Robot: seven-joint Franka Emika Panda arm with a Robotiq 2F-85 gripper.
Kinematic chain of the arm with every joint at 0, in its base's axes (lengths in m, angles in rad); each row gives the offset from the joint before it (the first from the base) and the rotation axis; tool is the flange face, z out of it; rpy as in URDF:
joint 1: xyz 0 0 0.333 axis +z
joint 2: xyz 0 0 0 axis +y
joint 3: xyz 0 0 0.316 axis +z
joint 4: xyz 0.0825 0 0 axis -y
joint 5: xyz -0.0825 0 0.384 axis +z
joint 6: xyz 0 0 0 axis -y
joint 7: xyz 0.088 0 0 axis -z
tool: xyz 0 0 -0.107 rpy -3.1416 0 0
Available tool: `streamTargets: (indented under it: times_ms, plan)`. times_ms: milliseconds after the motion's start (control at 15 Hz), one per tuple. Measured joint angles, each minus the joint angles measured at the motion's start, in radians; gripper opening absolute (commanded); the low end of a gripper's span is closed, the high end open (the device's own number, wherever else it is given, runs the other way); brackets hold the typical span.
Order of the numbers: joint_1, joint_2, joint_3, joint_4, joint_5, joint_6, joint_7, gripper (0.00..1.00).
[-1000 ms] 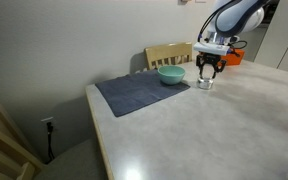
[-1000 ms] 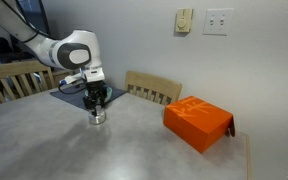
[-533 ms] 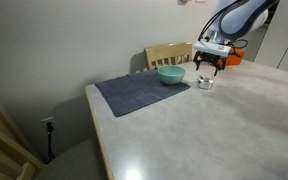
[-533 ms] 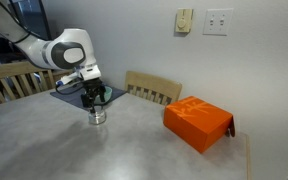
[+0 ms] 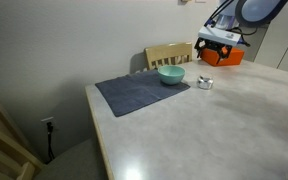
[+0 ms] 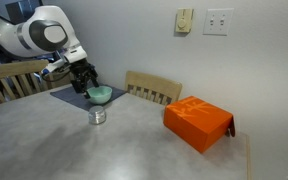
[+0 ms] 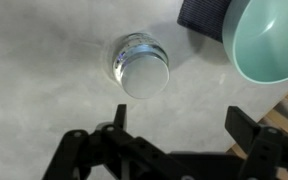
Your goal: Put the lid on the silver object, remove it, then put it back again.
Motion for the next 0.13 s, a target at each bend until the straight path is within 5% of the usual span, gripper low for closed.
streamTargets:
  times_ms: [133]
  plan:
    - [0.002, -0.019, 0.0, -0.019, -0.003, 0.004, 0.0, 1.0]
